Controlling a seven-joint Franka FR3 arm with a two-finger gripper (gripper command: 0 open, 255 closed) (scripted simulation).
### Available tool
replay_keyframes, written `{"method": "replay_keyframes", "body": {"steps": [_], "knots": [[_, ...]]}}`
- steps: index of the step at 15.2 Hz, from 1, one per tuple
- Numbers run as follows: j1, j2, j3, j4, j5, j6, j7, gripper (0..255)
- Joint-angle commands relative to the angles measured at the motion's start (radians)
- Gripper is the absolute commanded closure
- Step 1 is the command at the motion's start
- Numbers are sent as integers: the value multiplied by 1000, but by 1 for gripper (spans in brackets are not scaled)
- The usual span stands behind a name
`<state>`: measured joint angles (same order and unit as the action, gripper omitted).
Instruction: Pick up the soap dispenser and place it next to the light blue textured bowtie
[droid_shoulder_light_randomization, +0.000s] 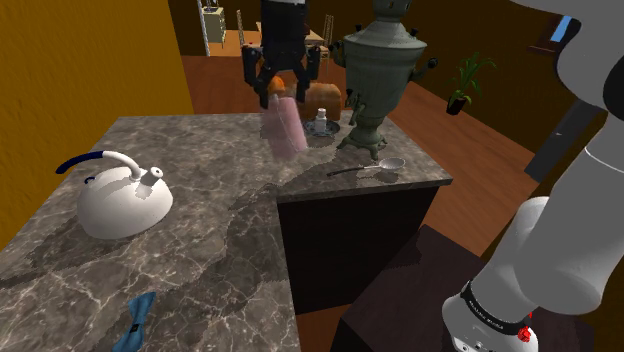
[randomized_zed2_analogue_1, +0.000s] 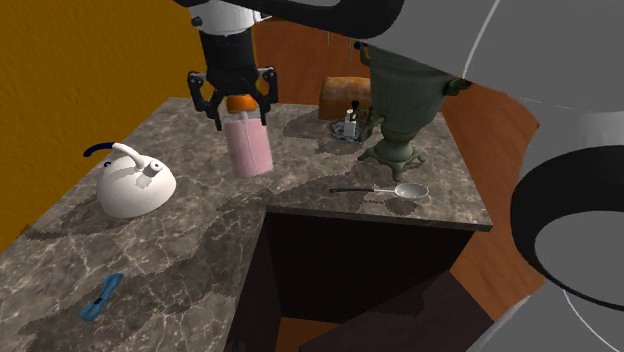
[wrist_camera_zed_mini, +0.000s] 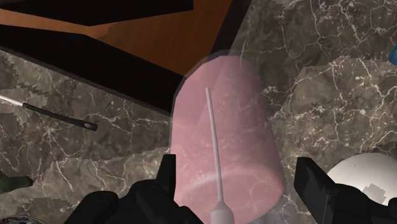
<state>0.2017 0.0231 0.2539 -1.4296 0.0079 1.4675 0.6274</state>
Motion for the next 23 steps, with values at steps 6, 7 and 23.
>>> {"method": "replay_keyframes", "body": {"steps": [6,7,23], "knots": [[74,-12,73,-130,-1,120,147,255],[85,-9,83,-142,-3,135,169,255],[220,107,194,-238,-60,338,423,255]]}}
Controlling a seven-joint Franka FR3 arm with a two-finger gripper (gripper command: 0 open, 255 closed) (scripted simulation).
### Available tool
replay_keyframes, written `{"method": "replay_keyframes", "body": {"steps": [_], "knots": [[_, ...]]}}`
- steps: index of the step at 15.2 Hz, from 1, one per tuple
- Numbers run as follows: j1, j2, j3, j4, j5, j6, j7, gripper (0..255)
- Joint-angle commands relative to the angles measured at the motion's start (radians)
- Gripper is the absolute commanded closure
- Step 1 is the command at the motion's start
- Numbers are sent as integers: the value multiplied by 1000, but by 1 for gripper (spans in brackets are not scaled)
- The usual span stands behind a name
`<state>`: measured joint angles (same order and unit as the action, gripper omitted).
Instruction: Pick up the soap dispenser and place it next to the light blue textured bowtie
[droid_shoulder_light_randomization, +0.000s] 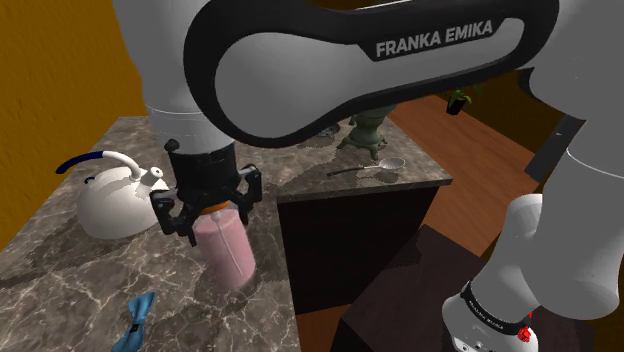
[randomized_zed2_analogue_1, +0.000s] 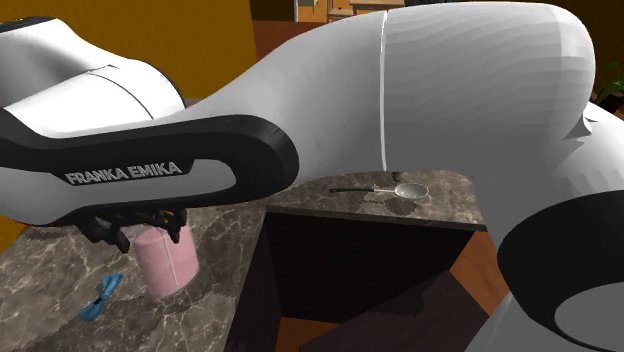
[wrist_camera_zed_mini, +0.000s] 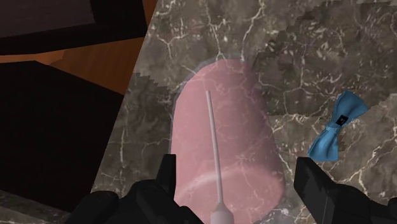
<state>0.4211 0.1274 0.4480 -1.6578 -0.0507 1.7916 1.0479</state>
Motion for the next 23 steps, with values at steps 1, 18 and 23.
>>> {"method": "replay_keyframes", "body": {"steps": [1,18,23], "knots": [[1,3,0,-23,-2,27,2,255],[-1,18,-1,-137,-11,155,8,255],[-1,18,-1,-136,-11,153,8,0]]}}
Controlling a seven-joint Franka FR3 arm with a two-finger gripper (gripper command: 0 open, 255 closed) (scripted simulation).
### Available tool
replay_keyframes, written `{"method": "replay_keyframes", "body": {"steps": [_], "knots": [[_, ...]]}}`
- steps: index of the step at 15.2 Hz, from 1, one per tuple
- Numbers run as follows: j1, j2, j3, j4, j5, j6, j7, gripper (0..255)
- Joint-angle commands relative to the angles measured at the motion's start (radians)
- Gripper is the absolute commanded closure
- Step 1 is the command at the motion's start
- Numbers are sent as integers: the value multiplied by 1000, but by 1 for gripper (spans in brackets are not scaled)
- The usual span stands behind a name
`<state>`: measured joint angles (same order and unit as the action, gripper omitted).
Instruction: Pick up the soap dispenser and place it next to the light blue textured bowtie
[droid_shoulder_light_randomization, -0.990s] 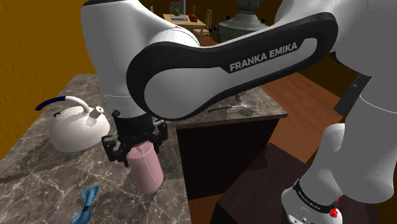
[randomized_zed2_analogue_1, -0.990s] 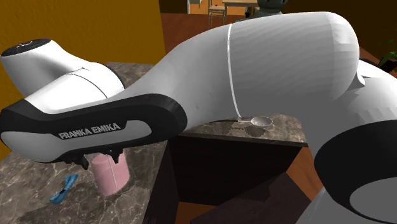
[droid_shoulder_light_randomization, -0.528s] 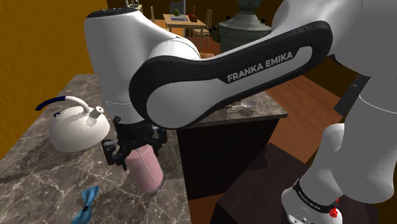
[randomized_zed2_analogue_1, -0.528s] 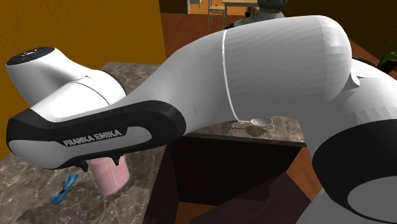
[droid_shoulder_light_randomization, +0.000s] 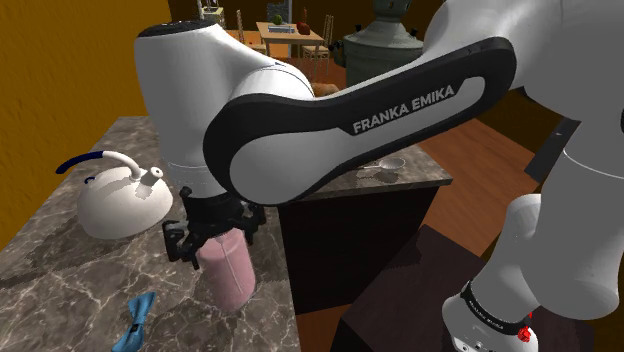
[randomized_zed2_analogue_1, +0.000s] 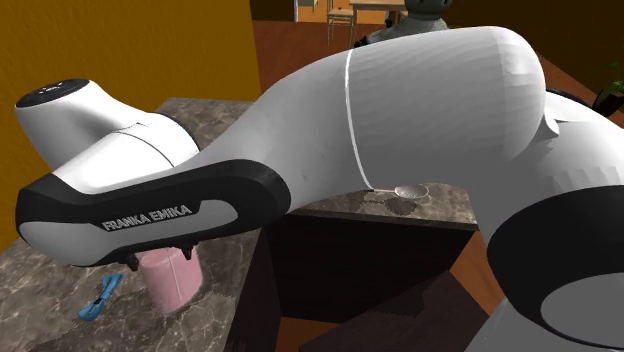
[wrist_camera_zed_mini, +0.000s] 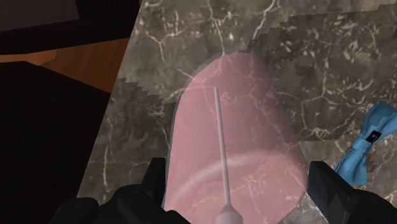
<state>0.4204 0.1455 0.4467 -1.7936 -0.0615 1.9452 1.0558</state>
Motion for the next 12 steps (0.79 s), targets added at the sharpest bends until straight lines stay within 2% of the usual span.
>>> {"method": "replay_keyframes", "body": {"steps": [1,5,12], "knots": [[0,0,0,-2,0,1,0,0],[-1,-18,2,104,10,-121,-7,0],[-1,-18,2,104,10,-121,-7,0]]}}
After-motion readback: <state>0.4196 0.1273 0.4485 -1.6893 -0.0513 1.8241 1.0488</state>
